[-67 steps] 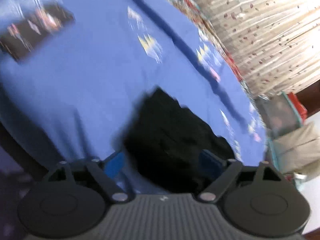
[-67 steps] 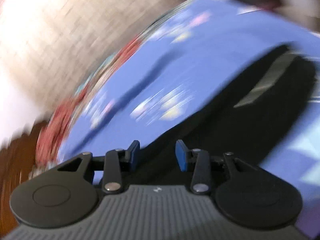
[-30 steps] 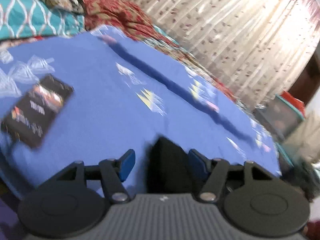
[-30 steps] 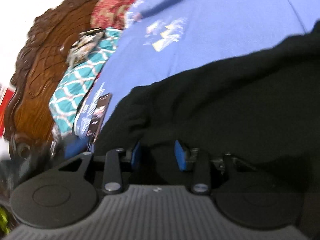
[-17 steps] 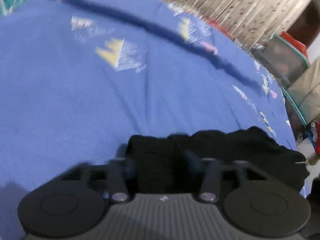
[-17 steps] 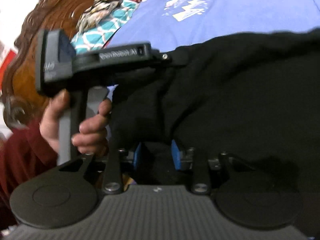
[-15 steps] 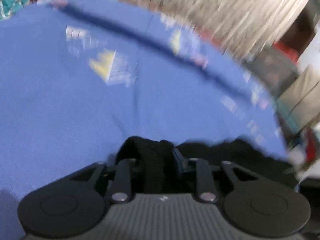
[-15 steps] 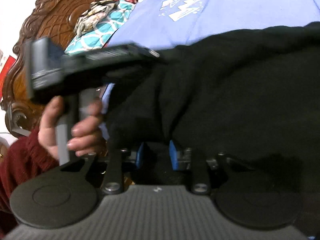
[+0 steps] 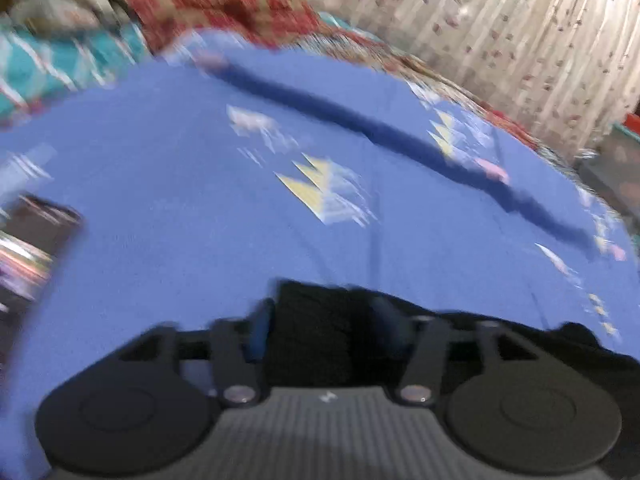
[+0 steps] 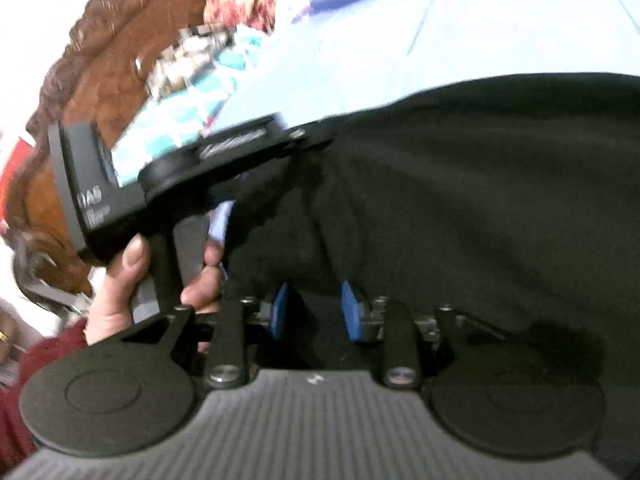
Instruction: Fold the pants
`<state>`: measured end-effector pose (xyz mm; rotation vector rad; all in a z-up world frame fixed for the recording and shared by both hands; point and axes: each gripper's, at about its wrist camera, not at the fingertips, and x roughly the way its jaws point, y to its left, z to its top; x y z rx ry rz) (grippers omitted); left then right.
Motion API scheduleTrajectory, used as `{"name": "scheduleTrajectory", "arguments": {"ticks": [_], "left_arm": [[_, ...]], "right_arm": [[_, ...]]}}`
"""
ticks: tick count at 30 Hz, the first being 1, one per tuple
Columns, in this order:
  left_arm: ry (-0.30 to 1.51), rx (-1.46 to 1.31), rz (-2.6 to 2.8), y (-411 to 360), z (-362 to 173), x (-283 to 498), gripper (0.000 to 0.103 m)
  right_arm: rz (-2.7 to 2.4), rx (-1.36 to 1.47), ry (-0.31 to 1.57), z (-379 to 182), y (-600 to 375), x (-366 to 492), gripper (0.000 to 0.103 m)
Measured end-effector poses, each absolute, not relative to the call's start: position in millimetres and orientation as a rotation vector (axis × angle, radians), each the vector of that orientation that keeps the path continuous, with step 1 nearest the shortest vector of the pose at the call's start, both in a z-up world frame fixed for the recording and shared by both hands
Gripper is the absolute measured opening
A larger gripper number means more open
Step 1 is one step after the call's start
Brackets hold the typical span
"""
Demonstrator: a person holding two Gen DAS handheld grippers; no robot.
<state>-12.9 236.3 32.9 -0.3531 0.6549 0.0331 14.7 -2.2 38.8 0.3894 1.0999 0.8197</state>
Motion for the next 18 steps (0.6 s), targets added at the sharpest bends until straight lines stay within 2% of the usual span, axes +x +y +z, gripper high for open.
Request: {"name": "scheduleTrajectory", "arguments": {"ticks": [5,10,15,17,18], "left_arm": [[0.557,-0.434,0.104,265,73,-46,0.050],[0.487,-0.352,-0.063,213,111,-50,0.050],[0.632,-0.304,-0.176,141,81,-31,0.050],[0.723,-0.312,-0.165,122,56,-23,0.050],[0.778,-0.301,-0.140,115,42,-20,0.051]], "right_arm": [[0.725,0.472,0.923,62,-83,11,0.042],[0.460,0.547,0.779,67,-203,-12,0.043],[0.133,0.594,0.726,50,-312,-34,0.043],[-0.015,0.616,0.731,38,-351,-43,0.036],[-0.062,0.646,0.727,32,-379,-53,0.016]]}}
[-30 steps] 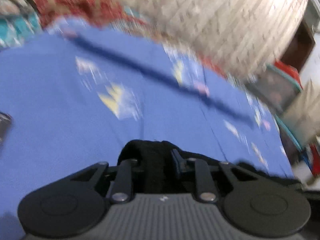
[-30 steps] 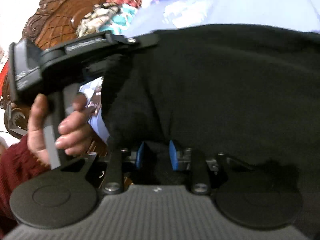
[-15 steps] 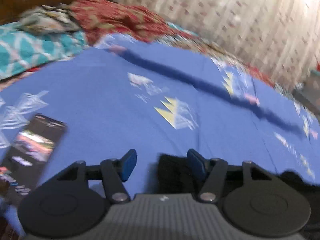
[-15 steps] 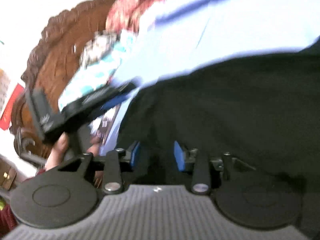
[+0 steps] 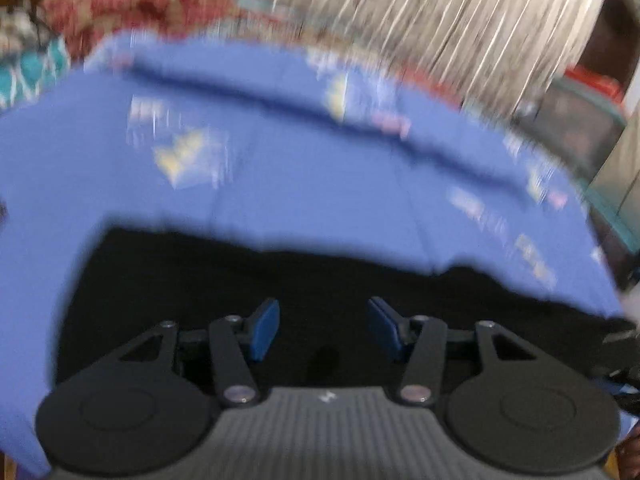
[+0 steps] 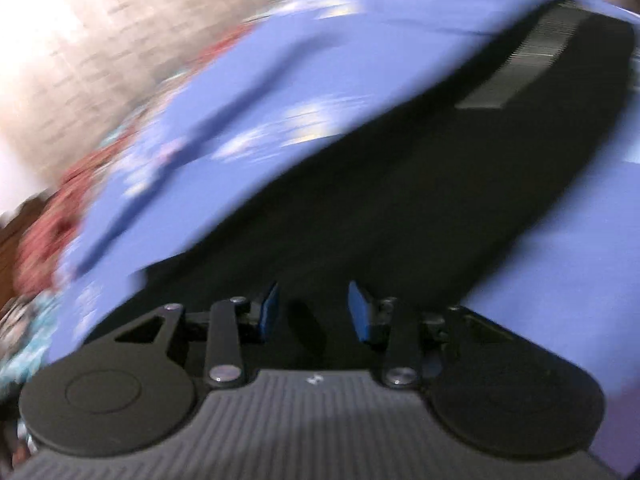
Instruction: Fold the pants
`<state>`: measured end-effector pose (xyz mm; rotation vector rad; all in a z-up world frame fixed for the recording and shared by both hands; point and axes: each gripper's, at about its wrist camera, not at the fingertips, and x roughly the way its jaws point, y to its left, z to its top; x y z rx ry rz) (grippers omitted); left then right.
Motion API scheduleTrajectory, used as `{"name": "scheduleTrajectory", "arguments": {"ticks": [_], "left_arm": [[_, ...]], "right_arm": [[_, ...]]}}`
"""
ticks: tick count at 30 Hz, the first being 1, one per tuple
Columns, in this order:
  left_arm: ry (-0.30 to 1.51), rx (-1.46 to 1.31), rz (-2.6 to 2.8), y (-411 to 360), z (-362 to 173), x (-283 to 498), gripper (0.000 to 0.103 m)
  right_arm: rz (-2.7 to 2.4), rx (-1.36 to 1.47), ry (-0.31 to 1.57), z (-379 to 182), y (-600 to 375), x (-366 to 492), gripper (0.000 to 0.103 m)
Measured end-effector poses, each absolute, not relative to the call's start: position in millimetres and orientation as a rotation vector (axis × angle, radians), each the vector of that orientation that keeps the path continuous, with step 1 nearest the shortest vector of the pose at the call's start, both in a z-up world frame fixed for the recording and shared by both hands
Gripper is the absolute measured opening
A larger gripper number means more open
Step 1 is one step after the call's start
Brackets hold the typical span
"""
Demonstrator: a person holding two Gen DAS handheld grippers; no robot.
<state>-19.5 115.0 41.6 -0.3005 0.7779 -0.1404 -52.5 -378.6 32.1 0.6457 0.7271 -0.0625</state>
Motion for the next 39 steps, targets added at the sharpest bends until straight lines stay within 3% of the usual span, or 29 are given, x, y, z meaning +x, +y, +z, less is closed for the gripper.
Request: {"name": "scheduleTrajectory", "arguments": {"ticks": [1,4,6,7,17,23,26,29,35,39], "left_arm": [[0.844,-0.274,-0.103,111,26,-16,0.050],[0.829,-0.099,-0.077,92,16,-26,0.048],[0.860,-0.071,-0.057,85,25,-26,0.051],[0.871,-0.095,-0.057,84,31,-26,0.051],[0.954,-0.263,-0.221,25,63,-25,0.052],[1.000,-0.336,-0.274,3,64,-22,0.054],[1.012,-0.352,-0.277,0,62,-22,0.054],[1.011,-0.358,-0.275,1,62,-26,0.054],[1.011,-0.379,-0.252,9,59,-30,0.054],[0.998,-0.396,-0.257,19,60,-36,0.054]], "right_arm": [[-0.076,0.725,0.708,27,-396,-59,0.011],[-0.127,0.869,0.564,32,-453,-88,0.020],[-0.210,0.879,0.452,41,-486,-107,0.053],[-0.256,0.881,0.405,44,-491,-111,0.055],[-0.283,1.028,0.368,-1,-590,-97,0.053],[-0.233,0.975,0.385,14,-602,-73,0.052],[-0.224,0.946,0.438,15,-603,-59,0.023],[-0.188,0.935,0.413,31,-595,-61,0.018],[0.080,0.338,0.451,97,-463,-59,0.018],[0.231,-0.056,0.570,73,-358,-61,0.018]]}}
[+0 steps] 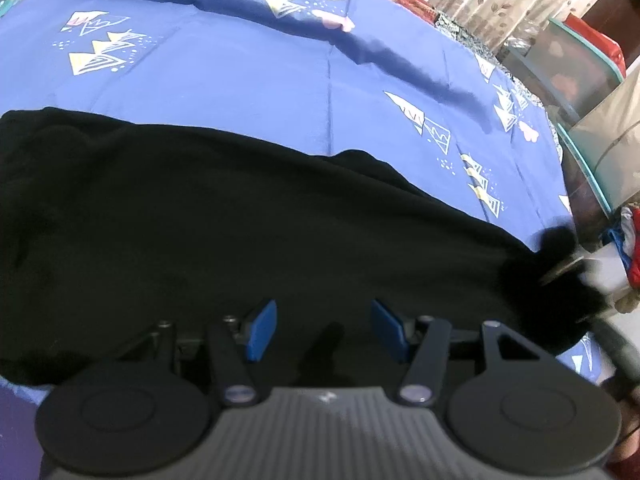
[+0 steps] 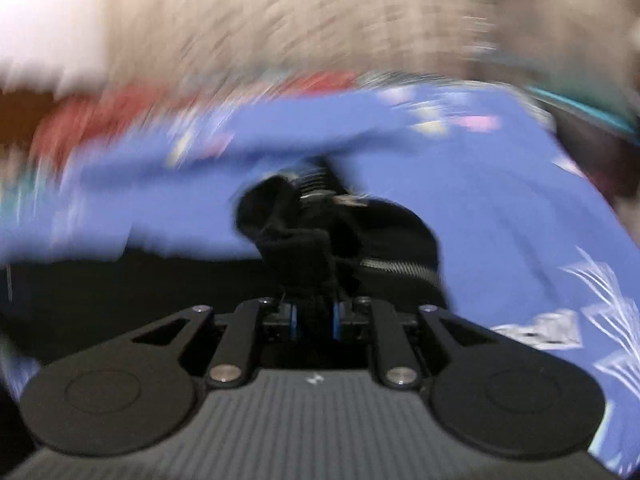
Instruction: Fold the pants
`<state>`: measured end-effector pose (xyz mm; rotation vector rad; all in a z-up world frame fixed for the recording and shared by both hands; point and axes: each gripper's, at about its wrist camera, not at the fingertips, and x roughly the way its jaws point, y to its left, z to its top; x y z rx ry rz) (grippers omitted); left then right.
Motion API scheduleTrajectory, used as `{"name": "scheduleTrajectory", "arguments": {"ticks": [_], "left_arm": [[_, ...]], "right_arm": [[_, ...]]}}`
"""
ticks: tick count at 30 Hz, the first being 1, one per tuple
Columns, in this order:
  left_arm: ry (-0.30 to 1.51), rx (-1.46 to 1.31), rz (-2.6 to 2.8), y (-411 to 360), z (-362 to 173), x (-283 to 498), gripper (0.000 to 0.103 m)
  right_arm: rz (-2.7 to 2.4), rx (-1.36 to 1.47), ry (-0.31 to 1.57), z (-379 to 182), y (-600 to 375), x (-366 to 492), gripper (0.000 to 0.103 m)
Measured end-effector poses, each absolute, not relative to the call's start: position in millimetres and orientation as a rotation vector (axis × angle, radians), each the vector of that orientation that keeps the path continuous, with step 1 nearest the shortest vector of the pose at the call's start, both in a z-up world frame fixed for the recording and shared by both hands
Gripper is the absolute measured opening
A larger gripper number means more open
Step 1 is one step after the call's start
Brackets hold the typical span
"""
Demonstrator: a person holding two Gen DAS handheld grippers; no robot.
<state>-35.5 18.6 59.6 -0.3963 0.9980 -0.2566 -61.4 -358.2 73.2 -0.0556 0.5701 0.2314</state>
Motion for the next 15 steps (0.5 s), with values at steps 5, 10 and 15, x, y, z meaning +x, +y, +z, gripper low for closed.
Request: {"name": "scheduleTrajectory", "arguments": {"ticks": [5,10,15], "left_arm": [[0.975,-0.430,-0.244,43,64,-46,0.056],[0.971,-0.467,-0.252,56,64,-48,0.057],[0.995,-0.418,-0.403,10,74,-16,0.057]], "right_arm": [[0.185,-0.556,0.622,15,-269,-76,0.028],[0.173,-0.582,0.628,31,-278,-89,0.052],[0.197,-0.505,0.614,49,-295,-107,0.052]]}}
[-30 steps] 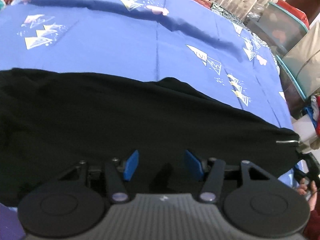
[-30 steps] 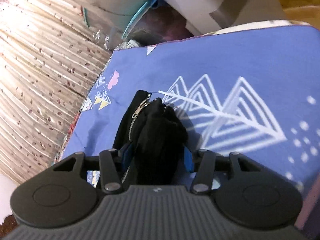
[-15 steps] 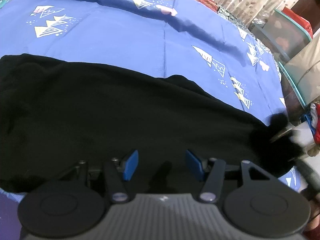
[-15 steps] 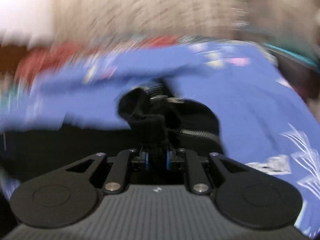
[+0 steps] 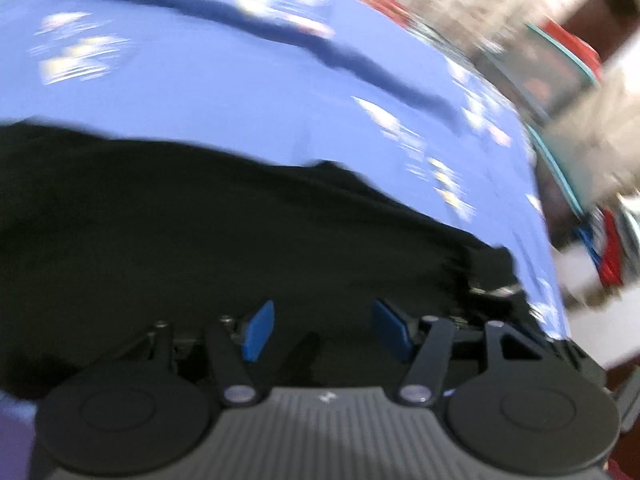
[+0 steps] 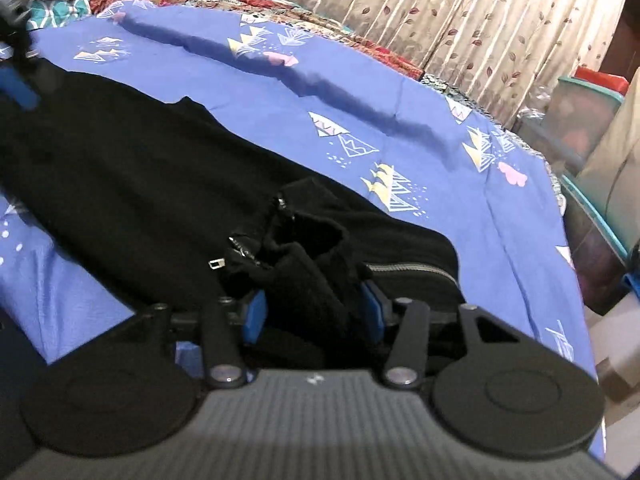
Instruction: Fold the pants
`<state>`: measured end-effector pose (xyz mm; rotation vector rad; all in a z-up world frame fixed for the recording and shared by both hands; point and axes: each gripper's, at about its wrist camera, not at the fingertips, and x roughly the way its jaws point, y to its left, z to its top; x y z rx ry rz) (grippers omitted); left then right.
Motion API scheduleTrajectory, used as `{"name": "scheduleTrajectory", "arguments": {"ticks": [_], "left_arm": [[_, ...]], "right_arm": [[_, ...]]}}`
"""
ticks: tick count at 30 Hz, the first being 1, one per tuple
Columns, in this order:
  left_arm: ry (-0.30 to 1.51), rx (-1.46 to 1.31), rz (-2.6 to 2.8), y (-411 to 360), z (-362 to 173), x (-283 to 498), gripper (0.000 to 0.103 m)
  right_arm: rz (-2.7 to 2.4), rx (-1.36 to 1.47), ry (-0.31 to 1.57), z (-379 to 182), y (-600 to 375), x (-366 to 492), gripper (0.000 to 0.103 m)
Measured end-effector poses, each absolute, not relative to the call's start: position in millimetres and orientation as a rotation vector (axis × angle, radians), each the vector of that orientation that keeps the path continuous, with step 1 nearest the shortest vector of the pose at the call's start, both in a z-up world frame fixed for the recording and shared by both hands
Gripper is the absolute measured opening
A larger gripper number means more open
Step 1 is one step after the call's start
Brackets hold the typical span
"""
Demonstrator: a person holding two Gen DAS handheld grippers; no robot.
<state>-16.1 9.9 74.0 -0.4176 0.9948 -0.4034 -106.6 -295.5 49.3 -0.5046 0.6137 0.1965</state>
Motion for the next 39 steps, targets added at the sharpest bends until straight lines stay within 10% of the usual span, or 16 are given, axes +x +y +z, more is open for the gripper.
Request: {"name": "scheduleTrajectory", "arguments": {"ticks": [4,6,11,13,14,15,39], "left_arm": [[1.073,-0.357,-0.566,-70,75,29,0.067],[1.126,-0.355,-0.618,-107,69,45,0.086],[1.274,-0.532,-0.614,-166,37,81,0.097],[1.295,-0.589,-0.606,-178,26,89,0.061],[1.284,-0.588,-0.609,-183,26,90,0.023],[1.260,-0.588,-0.627,-185,27,90,0.017],[0.896,-0.143,-0.363,-81,72,1,0.041]], "right_arm": [[0.186,-0.544,0.608,35,-293,-91,0.051],[0.209,-0.506,0.618,32,-293,-82,0.025],[0.169,-0.308,0.546,52,-303,-87,0.024],[0.170,-0.223,0.532,57,-308,-90,0.024],[0.174,-0.204,0.520,59,-308,-93,0.024],[0.170,-0.205,0.506,60,-307,-95,0.024],[0.342,0.031,0.602,80,-260,-106,0.041]]}}
